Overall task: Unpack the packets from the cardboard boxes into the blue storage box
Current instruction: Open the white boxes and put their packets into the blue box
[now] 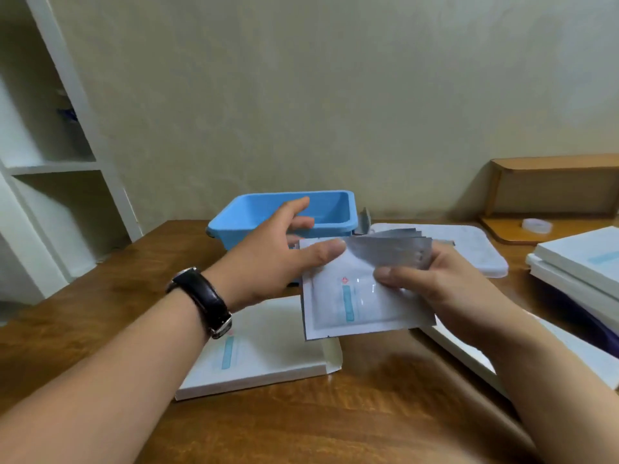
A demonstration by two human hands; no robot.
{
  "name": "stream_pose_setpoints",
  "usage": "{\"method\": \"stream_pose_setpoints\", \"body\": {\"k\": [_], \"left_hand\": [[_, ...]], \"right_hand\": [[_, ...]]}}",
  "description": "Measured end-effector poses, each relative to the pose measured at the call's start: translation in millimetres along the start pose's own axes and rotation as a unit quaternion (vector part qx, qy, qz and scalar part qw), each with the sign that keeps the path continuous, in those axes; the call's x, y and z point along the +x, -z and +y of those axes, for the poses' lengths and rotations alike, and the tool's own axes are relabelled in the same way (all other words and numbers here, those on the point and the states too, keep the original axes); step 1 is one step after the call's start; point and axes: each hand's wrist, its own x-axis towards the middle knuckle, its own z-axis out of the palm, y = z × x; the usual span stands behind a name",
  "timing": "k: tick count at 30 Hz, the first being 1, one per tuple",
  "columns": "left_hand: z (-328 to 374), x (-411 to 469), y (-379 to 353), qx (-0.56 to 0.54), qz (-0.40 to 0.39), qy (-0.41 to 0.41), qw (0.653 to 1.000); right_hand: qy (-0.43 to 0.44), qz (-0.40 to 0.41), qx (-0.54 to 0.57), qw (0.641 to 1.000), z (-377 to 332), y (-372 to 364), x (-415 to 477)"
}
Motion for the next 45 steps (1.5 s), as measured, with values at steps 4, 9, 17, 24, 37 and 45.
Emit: {"method": "stream_pose_setpoints", "body": {"k": [4,9,17,24,37,45], "left_hand": [[-1.5,-1.0,-9.9,-0.198,-0.009,0.064,0.978],[-3.3,-14.1,-14.8,-0.229,0.032,0.055,0.971],[7.7,19.5,45.1,-0.269,0.037,0.059,0.961],[-19.4,88.2,82.8,-0.188,0.076,0.119,0.972],[-26.0,146.4,79.7,0.450,-0.215,0.158,0.852],[-43.6,152.6,69.7,0.458,-0.145,0.096,0.872]], "right_hand": [[0.011,0.037,0.049,0.998,0.6,-8.9,-2.3],[-0.072,0.012,0.069,0.995,-6.1,-23.0,-3.6],[-0.004,0.039,0.022,0.999,-64.5,-53.7,45.8],[-0.094,0.070,-0.126,0.985,-99.8,-91.4,138.9],[-0.209,-0.081,-0.584,0.780,-66.5,-122.3,202.2],[-0.108,-0.022,-0.661,0.742,-65.3,-119.7,205.4]]}}
